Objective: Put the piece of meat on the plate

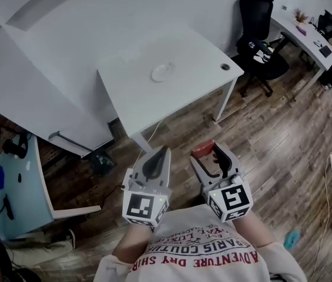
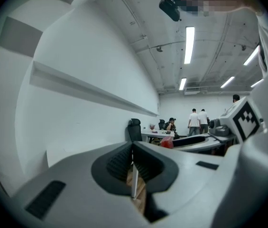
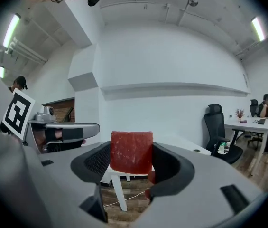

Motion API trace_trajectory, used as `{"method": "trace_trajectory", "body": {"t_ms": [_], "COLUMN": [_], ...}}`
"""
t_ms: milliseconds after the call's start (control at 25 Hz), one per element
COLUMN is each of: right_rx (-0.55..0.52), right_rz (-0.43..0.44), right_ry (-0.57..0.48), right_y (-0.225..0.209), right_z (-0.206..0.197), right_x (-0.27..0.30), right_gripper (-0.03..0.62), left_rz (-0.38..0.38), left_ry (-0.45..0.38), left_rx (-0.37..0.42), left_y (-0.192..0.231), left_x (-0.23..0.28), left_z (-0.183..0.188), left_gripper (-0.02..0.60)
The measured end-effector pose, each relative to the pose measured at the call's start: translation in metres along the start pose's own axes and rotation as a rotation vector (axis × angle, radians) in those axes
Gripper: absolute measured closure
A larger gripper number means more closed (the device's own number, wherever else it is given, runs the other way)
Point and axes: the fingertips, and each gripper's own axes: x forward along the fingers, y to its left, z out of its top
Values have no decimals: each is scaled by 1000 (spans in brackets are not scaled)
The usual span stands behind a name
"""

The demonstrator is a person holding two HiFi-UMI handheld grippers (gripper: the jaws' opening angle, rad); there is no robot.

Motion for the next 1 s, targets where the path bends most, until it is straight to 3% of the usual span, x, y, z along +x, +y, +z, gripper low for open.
{"method": "trace_trajectory", "body": {"t_ms": [280, 480, 680, 1000], "right_rx": [-19, -29, -28, -2], "right_rz": [58, 91, 93, 84], "right_ry": [-15, 23, 31, 62], "right_y": [-96, -154, -190, -210], "right_z": [27, 28, 31, 24], "right_x": [30, 46, 63, 117], "right_gripper": [318, 318, 318, 318], "left_rz": [72, 81, 99, 114], "left_ry": [-29, -22, -15, 9], "left_rx": [0, -1, -12, -52], "left_y": [-14, -34, -31, 14], "left_x": [95, 156, 189, 229], "left_z": [25, 28, 27, 11], "left_gripper": [574, 574, 574, 574]}}
